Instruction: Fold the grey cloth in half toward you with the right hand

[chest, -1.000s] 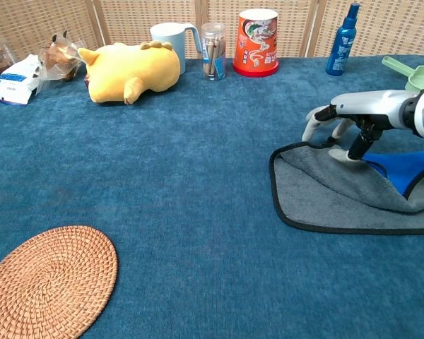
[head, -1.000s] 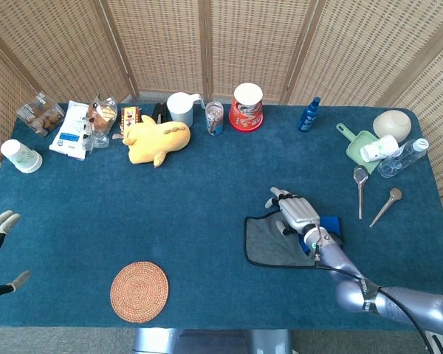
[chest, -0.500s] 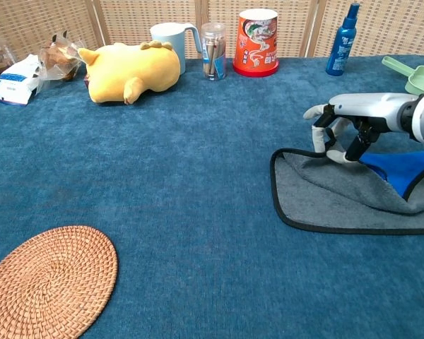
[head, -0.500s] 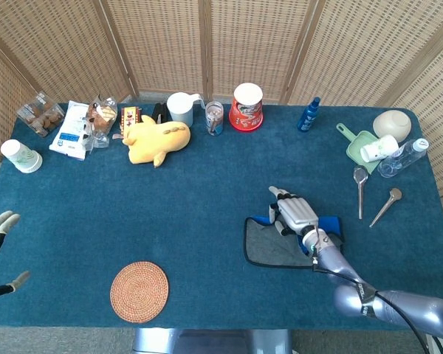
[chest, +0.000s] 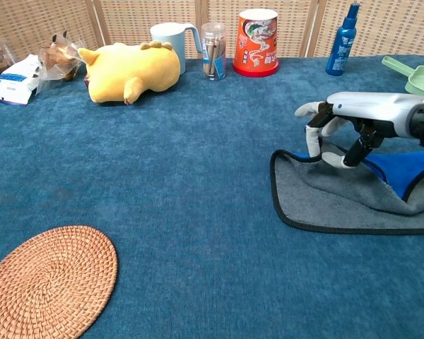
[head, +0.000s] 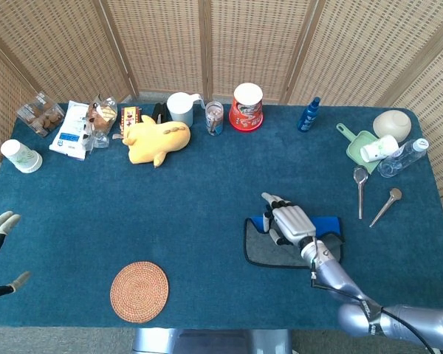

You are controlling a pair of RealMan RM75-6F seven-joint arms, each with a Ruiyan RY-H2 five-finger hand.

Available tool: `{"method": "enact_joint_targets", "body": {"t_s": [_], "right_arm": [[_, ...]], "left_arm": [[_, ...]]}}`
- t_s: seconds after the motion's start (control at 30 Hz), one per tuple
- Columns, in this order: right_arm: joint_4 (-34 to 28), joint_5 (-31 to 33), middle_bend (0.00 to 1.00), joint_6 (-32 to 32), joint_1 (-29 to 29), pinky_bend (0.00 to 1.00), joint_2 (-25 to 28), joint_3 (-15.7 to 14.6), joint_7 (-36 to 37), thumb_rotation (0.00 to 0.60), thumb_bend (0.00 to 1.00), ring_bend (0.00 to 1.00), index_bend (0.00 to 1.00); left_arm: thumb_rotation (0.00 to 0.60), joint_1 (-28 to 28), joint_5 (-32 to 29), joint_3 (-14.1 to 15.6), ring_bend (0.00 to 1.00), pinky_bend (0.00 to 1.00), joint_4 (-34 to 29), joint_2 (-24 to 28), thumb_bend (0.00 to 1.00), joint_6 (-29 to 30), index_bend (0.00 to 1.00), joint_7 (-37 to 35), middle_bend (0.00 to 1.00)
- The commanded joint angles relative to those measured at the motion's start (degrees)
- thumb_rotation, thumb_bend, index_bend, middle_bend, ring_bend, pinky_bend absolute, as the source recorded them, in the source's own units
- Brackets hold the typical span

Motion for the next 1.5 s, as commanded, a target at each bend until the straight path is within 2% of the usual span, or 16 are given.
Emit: {"method": "enact_joint_targets", "body": {"t_s": [0.03,0.33,0.5,0.6,0.63,0.77,0.83,0.9,1.03,1.13,1.3,1.5], "right_arm": [[-2.3,-1.8,0.00,2.4,-1.4,0.19,-0.1,-0.8,-0.8,0.600,0.52,0.00,0.70],[-4.8,-4.7,0.00,5.4,-3.5,0.19,-1.9,-2.4,-2.3,0.600,0.52,0.00,0.73],[-4.7,-5.5,0.00,5.7,-4.1,0.19,-3.0,-3.3,-3.3,0.600,0.52,0.00,0.68],[-4.7,-5.5,0.00,5.7,-4.5,0.19,-3.5,-4.0,-4.0,0.600,0.50,0.00,0.55],[-4.8,-5.4,0.00,5.5,-4.6,0.19,-3.5,-4.2,-4.3,0.600,0.49,0.00,0.44],[-5.3,-5.9,0.00,5.0,-4.8,0.19,-3.2,-4.8,-4.6,0.600,0.45,0.00,0.13],[-5.6,-6.6,0.00,4.7,-4.9,0.19,-2.7,-4.8,-4.3,0.600,0.39,0.00,0.02],[-6.0,-6.9,0.00,4.3,-4.9,0.19,-2.1,-4.7,-4.0,0.600,0.35,0.00,0.00],[-7.3,-8.0,0.00,4.0,-4.8,0.19,0.3,-3.7,-3.2,0.600,0.33,0.00,0.00],[-7.8,-7.9,0.00,3.5,-4.7,0.19,1.6,-3.2,-2.9,0.600,0.33,0.00,0.04],[-6.0,-6.8,0.00,2.0,-3.8,0.19,3.0,-3.0,-4.5,0.600,0.33,0.00,0.08],[-5.2,-1.5,0.00,-2.0,-2.4,0.18,4.5,-2.9,-4.8,0.570,0.33,0.00,0.23]], "left_arm": [[0.600,0.0,0.0,0.0,0.00,0.00,0.0,0.0,0.28,0.0,0.00,0.1,0.00],[0.600,0.0,0.0,0.1,0.00,0.00,-0.1,-0.1,0.28,-0.1,0.00,0.4,0.00],[0.600,0.0,0.0,0.1,0.00,0.00,-0.1,0.0,0.28,-0.1,0.00,0.2,0.00],[0.600,0.0,0.1,0.1,0.00,0.00,-0.1,0.1,0.28,-0.2,0.00,0.0,0.00],[0.600,-0.1,0.1,0.1,0.00,0.00,-0.1,0.1,0.28,-0.2,0.00,-0.1,0.00],[0.600,-0.1,0.1,0.1,0.00,0.00,0.0,0.1,0.28,-0.3,0.00,-0.1,0.00],[0.600,-0.1,0.1,0.1,0.00,0.00,-0.1,0.1,0.28,-0.3,0.00,-0.1,0.00],[0.600,-0.1,0.2,0.2,0.00,0.00,-0.1,0.1,0.28,-0.2,0.00,-0.1,0.00],[0.600,-0.1,0.2,0.2,0.00,0.00,-0.1,0.1,0.28,-0.3,0.00,0.0,0.00],[0.600,-0.1,0.1,0.1,0.00,0.00,-0.1,0.1,0.28,-0.2,0.00,0.0,0.00],[0.600,-0.2,0.1,0.1,0.00,0.00,-0.1,0.1,0.28,-0.4,0.00,0.0,0.00],[0.600,-0.1,0.1,0.1,0.00,0.00,-0.1,0.1,0.28,-0.3,0.00,-0.1,0.00]]}}
